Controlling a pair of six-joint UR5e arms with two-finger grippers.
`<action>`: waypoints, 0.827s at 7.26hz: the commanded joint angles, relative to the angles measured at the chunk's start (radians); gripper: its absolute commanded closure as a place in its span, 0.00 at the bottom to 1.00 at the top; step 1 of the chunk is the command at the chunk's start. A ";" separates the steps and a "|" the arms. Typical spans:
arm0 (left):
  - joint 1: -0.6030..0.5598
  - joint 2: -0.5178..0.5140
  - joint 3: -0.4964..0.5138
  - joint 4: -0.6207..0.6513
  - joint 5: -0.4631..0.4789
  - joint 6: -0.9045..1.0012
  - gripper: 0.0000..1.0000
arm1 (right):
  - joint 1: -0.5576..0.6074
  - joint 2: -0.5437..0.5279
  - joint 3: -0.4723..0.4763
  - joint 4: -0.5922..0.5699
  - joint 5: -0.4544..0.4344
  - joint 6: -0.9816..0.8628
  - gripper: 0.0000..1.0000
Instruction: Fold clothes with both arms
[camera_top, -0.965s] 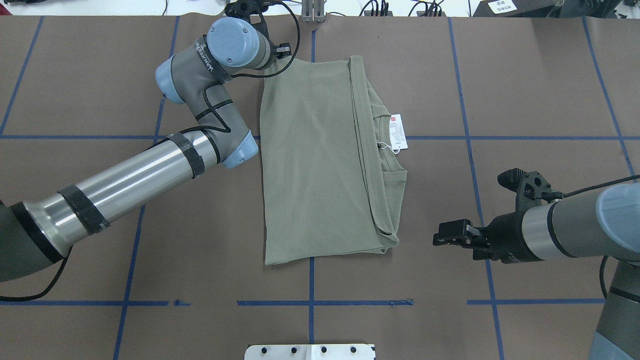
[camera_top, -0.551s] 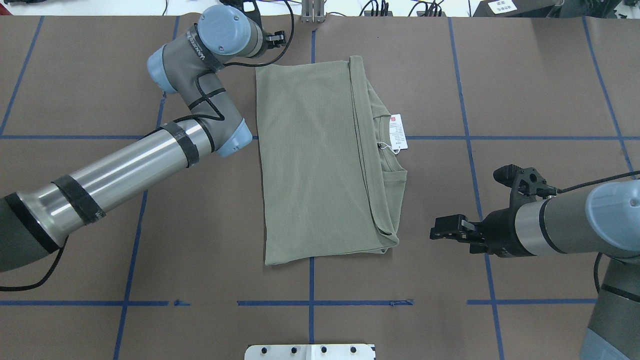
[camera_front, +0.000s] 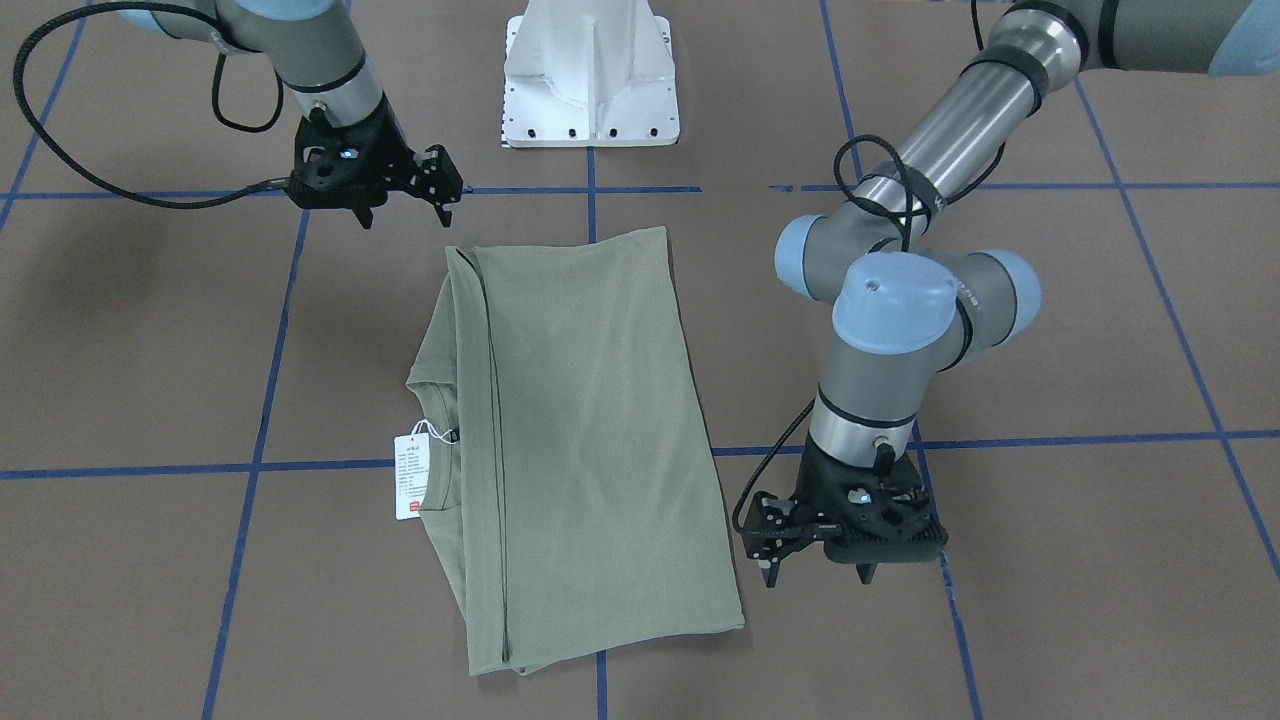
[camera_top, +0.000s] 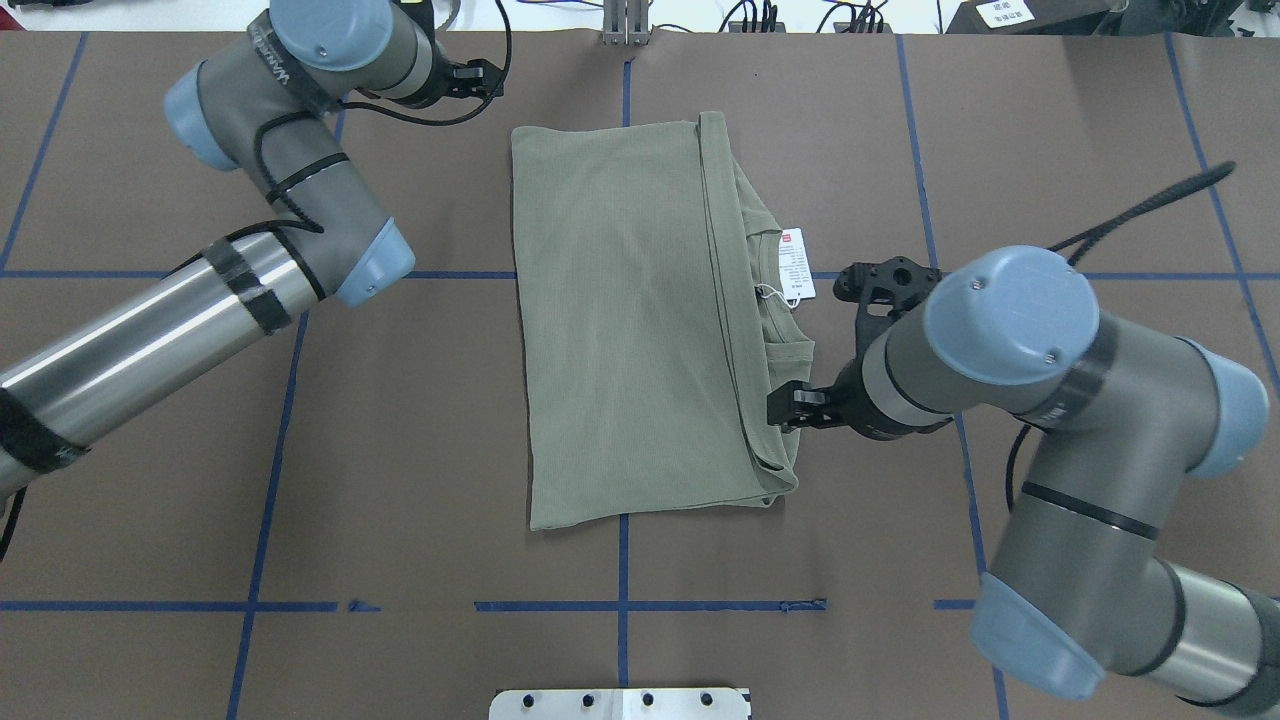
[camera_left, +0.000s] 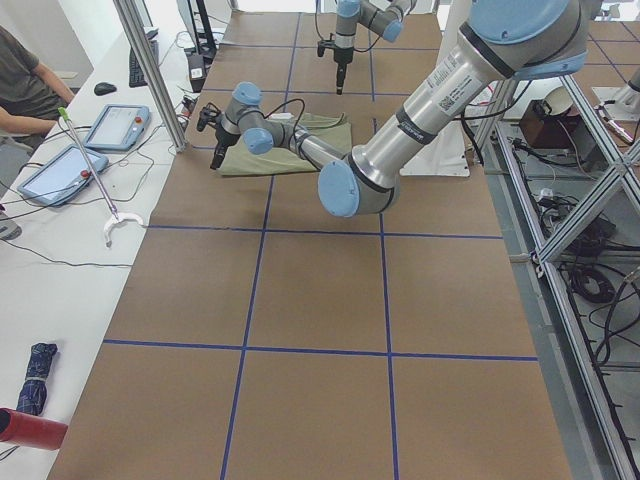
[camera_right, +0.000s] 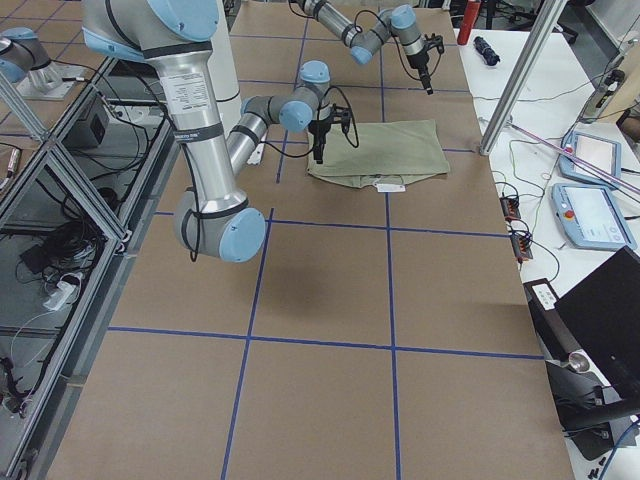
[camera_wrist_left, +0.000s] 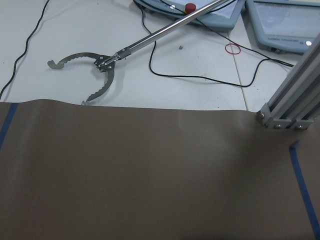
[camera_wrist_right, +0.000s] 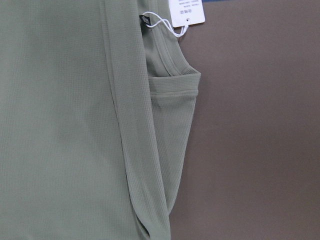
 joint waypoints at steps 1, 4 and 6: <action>0.009 0.200 -0.382 0.176 -0.078 0.040 0.00 | -0.009 0.124 -0.171 -0.072 -0.024 -0.181 0.00; 0.042 0.276 -0.571 0.282 -0.131 0.022 0.00 | -0.062 0.143 -0.232 -0.074 -0.038 -0.258 0.00; 0.048 0.274 -0.569 0.282 -0.131 0.020 0.00 | -0.073 0.144 -0.261 -0.071 -0.032 -0.260 0.00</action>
